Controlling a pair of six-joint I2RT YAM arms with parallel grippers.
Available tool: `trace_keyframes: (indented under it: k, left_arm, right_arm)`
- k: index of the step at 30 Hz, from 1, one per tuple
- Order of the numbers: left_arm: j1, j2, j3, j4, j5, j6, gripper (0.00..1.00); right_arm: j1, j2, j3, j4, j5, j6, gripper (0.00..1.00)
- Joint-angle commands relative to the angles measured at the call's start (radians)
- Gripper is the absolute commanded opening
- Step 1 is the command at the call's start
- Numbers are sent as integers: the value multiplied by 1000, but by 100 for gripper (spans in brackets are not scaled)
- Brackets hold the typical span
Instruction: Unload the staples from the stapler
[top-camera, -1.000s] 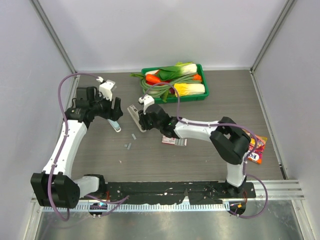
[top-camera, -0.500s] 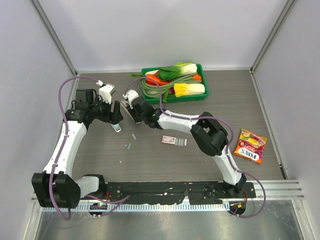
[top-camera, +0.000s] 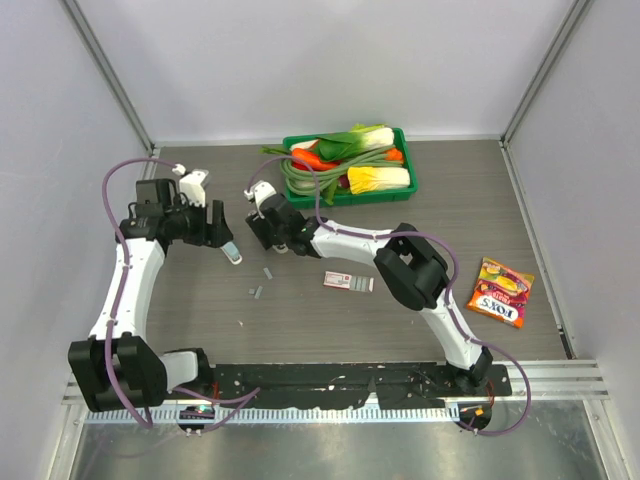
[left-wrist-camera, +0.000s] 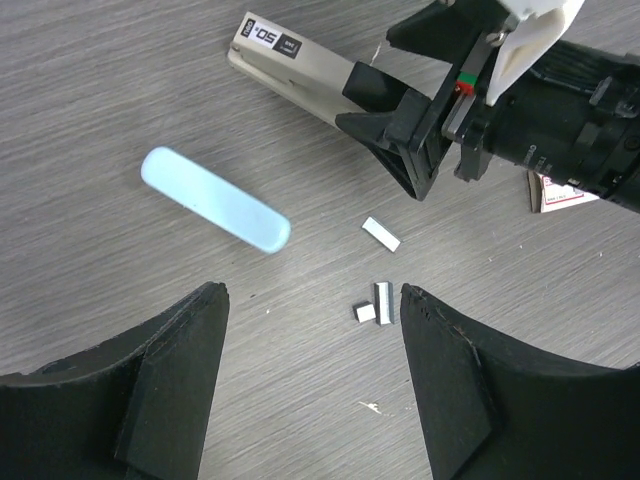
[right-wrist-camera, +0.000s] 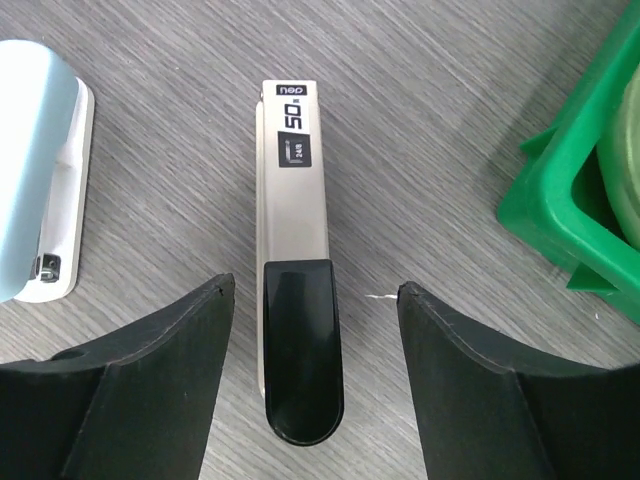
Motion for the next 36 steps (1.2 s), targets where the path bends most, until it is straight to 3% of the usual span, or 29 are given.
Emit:
trace_keyframes:
  k: [1, 5, 12, 15, 21, 36]
  left_arm:
    - [11, -9, 25, -31, 29, 14, 74]
    - [9, -15, 5, -44, 21, 66, 74]
    - [11, 14, -6, -85, 31, 133, 74]
    - [9, 35, -41, -78, 4, 224, 78]
    - [6, 78, -145, 5, -137, 382, 75]
    - [6, 63, -179, 5, -153, 374, 76]
  right_arm:
    - [-4, -98, 14, 75, 42, 15, 72]
    - [4, -205, -71, 120, 43, 41, 72]
    - [108, -466, -471, 301, 135, 55, 66]
    - [154, -504, -570, 310, 146, 93, 64]
    - [174, -486, -687, 385, 115, 176, 59]
    - [254, -285, -474, 335, 184, 142, 69]
